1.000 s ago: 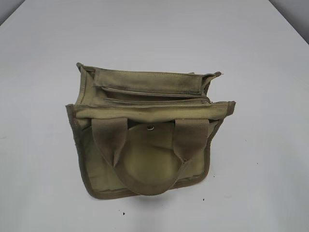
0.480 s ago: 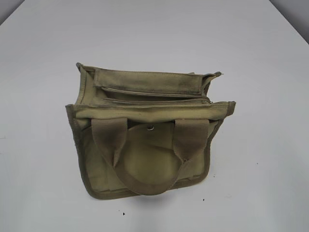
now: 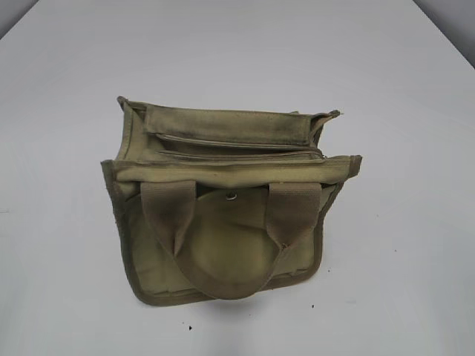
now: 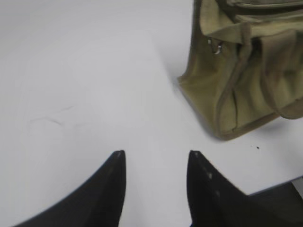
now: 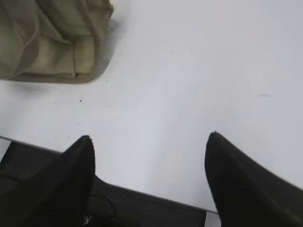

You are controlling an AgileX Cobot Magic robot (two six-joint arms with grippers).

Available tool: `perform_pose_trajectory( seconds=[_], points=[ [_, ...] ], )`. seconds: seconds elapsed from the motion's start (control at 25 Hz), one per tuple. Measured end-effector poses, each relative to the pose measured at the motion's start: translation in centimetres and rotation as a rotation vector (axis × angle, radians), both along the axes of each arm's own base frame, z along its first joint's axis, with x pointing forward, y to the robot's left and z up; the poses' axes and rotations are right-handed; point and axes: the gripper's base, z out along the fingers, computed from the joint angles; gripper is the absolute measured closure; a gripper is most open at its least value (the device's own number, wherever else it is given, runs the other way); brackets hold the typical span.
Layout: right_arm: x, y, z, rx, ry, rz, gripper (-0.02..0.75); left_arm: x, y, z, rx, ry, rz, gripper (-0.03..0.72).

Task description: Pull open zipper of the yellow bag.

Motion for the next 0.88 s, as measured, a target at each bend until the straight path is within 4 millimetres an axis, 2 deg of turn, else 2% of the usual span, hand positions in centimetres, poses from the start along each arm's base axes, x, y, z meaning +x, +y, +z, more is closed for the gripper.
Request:
perform_pose_trajectory(
  seconds=[0.16,0.32,0.88],
  points=[
    [-1.2,-0.3,0.1,0.012,-0.091,-0.079,0.176,0.0,0.1,0.0,-0.001,-0.011,0.113,0.372],
    [-2.4,-0.4,0.1,0.023,-0.175,-0.099,0.176,-0.9,0.1,0.0,-0.006,-0.070,0.140,0.376],
    [-2.5,-0.3,0.1,0.028,-0.176,-0.099,0.176,-1.3,0.1,-0.1,-0.007,-0.088,0.131,0.375]
  ],
)
